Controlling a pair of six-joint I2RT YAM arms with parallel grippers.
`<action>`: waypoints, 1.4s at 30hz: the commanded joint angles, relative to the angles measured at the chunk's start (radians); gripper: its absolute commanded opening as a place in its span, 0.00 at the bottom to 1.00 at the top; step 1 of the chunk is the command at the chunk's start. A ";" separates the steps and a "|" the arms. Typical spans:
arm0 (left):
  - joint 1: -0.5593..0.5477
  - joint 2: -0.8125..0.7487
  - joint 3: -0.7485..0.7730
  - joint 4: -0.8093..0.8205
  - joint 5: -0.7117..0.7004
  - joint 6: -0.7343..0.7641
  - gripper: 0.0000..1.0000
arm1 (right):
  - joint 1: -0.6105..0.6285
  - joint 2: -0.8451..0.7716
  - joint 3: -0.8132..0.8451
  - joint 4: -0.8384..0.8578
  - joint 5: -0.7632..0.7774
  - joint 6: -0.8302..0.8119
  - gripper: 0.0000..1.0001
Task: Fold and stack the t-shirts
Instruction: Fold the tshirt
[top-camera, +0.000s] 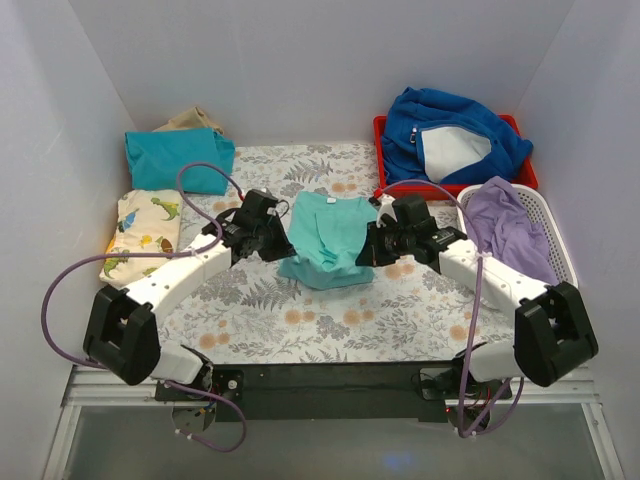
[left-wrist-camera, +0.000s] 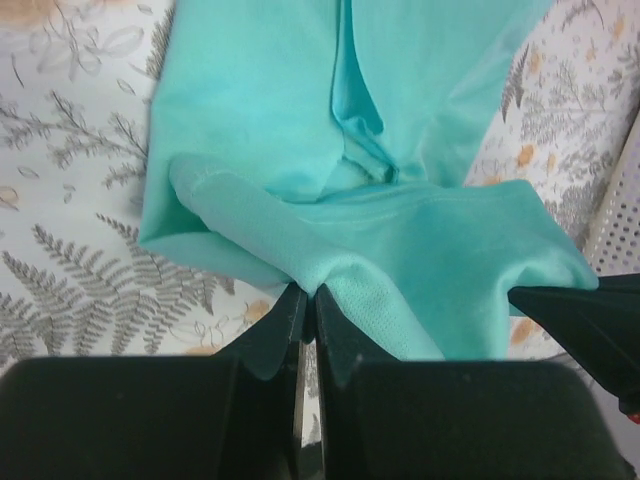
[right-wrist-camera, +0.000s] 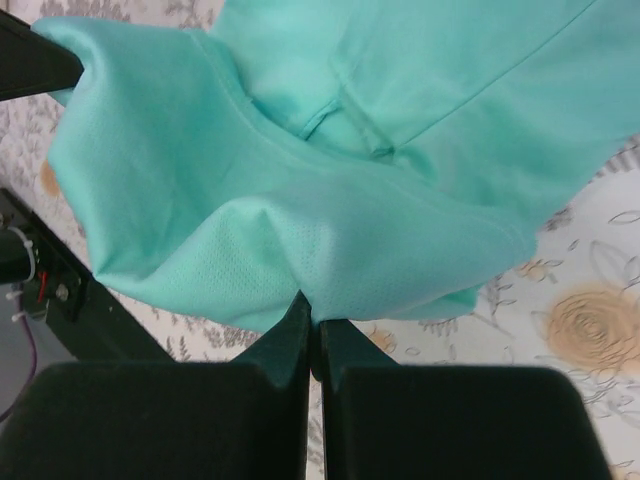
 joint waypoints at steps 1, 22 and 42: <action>0.058 0.046 0.081 0.049 -0.039 0.070 0.00 | -0.053 0.056 0.093 0.005 0.002 -0.072 0.01; 0.251 0.713 0.714 0.233 0.221 0.245 0.00 | -0.258 0.627 0.622 0.015 -0.159 -0.129 0.01; 0.299 1.016 1.089 0.214 0.369 0.245 0.86 | -0.283 0.624 0.662 0.020 0.043 -0.181 0.68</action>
